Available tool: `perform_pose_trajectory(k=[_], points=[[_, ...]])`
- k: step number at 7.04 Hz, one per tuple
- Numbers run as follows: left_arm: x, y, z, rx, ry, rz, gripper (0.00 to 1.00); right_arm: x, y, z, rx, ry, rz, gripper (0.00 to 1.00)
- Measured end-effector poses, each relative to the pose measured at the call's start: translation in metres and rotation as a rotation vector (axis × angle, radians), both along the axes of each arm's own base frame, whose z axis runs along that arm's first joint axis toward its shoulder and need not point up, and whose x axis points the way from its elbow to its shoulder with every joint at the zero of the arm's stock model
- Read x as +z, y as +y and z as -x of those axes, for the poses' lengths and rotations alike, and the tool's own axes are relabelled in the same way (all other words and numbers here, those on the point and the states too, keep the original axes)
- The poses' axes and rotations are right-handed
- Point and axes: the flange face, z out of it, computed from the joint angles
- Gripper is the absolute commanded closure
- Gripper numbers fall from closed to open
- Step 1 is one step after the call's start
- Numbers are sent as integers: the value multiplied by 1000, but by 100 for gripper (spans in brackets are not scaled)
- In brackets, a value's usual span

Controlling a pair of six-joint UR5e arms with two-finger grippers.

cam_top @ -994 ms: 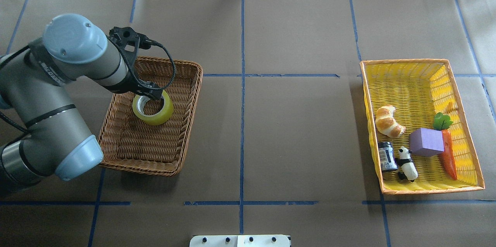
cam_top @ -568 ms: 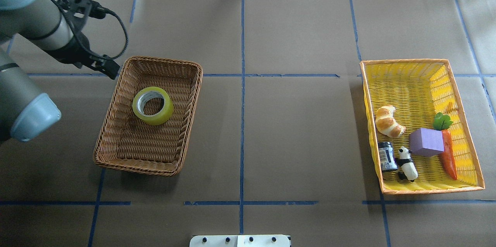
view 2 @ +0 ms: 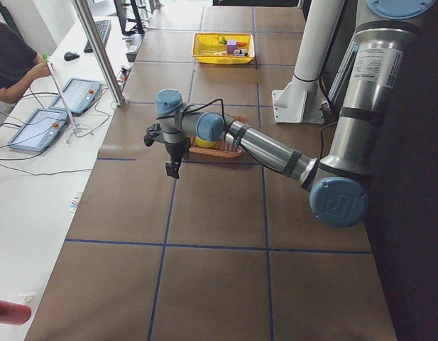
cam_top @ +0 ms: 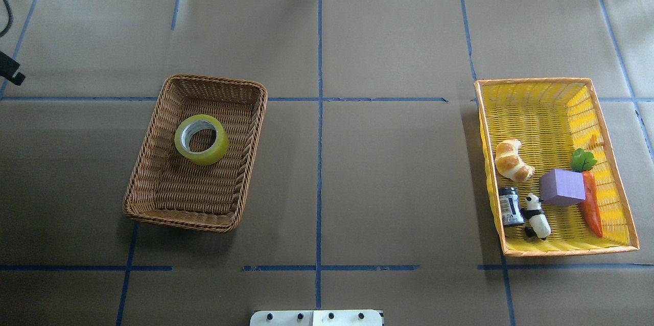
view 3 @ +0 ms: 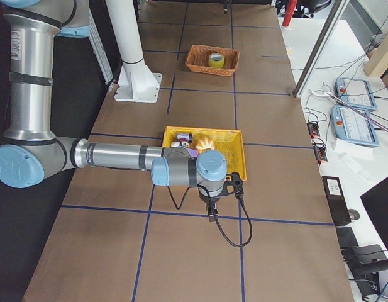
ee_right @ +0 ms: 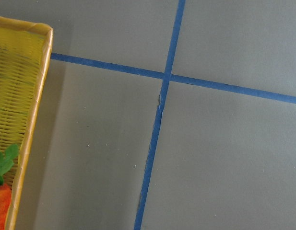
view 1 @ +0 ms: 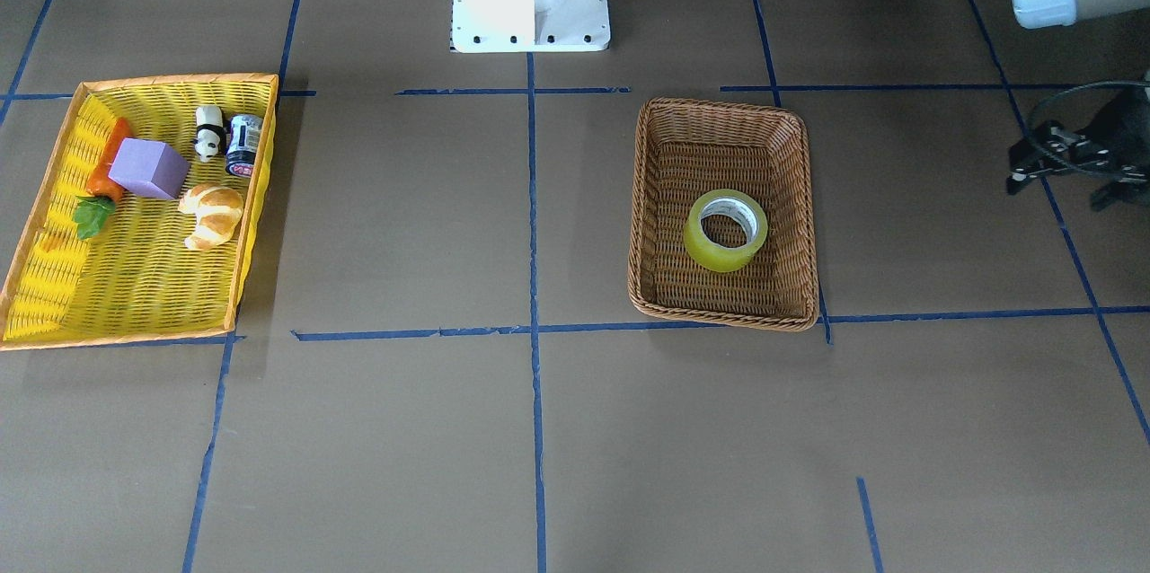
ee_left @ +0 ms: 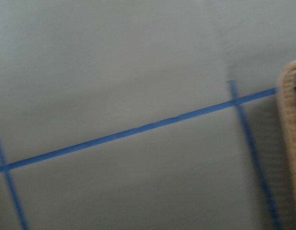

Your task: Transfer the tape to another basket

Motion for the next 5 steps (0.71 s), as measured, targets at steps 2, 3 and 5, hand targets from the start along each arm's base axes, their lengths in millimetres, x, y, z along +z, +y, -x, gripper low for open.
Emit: perform_pose_trajectory(k=[2,3,5], points=[[80,2,81,-6,-14,30,0,-1,-2,1,46,-18,71,0],[108,5,109,-15,0,52,0,-8,-8,2,59,-42,119,0],[147,16,150,-40,22,80,0,-13,-13,2,67,-72,181,0]])
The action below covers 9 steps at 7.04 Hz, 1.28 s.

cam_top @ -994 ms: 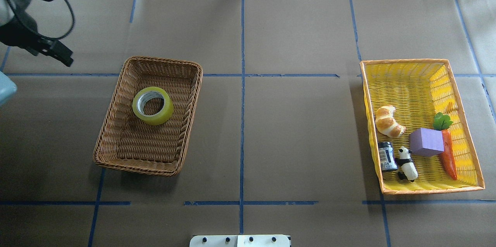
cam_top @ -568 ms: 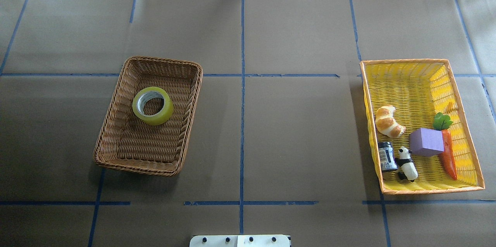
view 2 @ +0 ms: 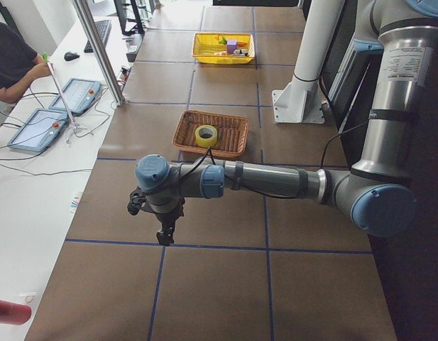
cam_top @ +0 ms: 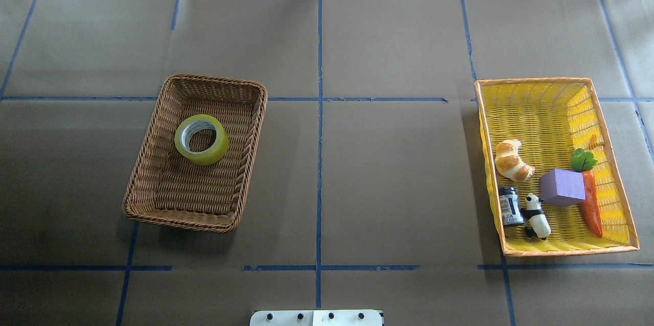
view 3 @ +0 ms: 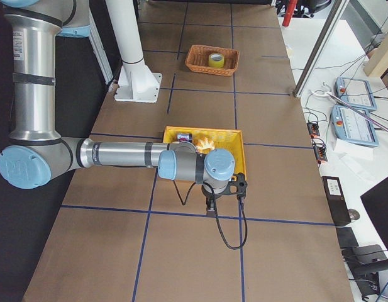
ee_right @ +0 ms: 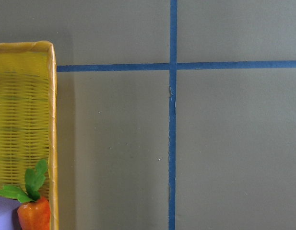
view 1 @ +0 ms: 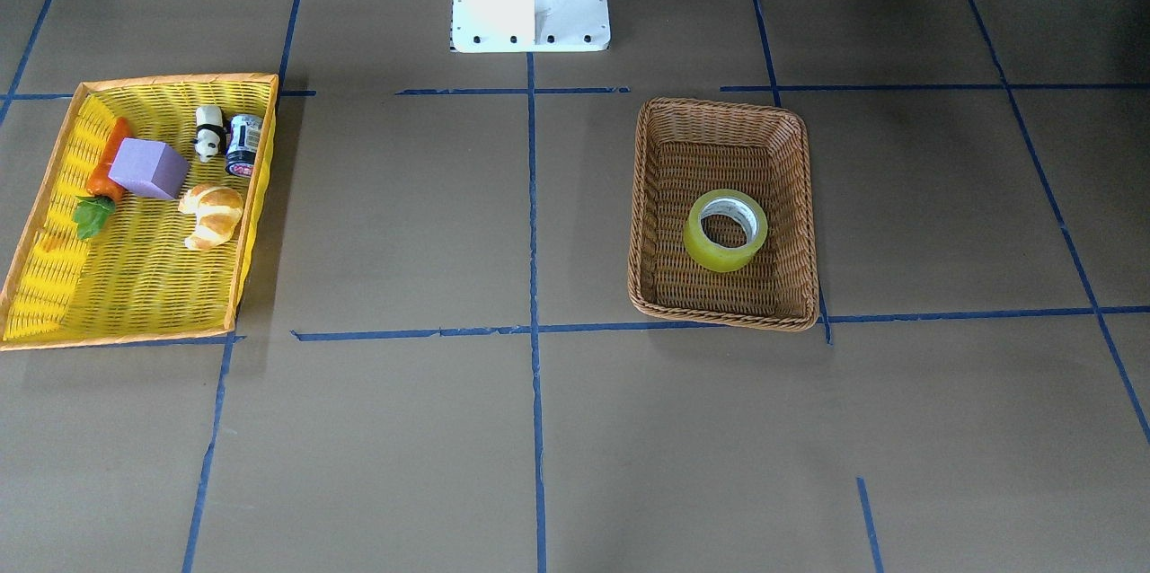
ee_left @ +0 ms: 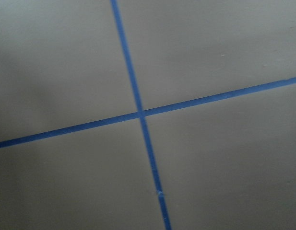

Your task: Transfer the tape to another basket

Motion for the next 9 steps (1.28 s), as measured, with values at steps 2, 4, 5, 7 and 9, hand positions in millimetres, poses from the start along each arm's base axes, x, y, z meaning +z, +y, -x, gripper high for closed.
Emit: perform_pose_trajectory(k=[2,4,5,7,9], points=[[29,26,12,-15,6,16,0,3,2,0,1,-5,15,0],[37,38,10,-30,32,21,0,2,3,0,-1,-5,12,0],[35,39,9,-53,45,37,0,2,3,0,-2,-3,10,0],[31,39,9,-76,47,51,0,2,3,0,-6,-2,6,0],[31,38,8,-78,44,50,0,2,3,0,-6,0,4,0]])
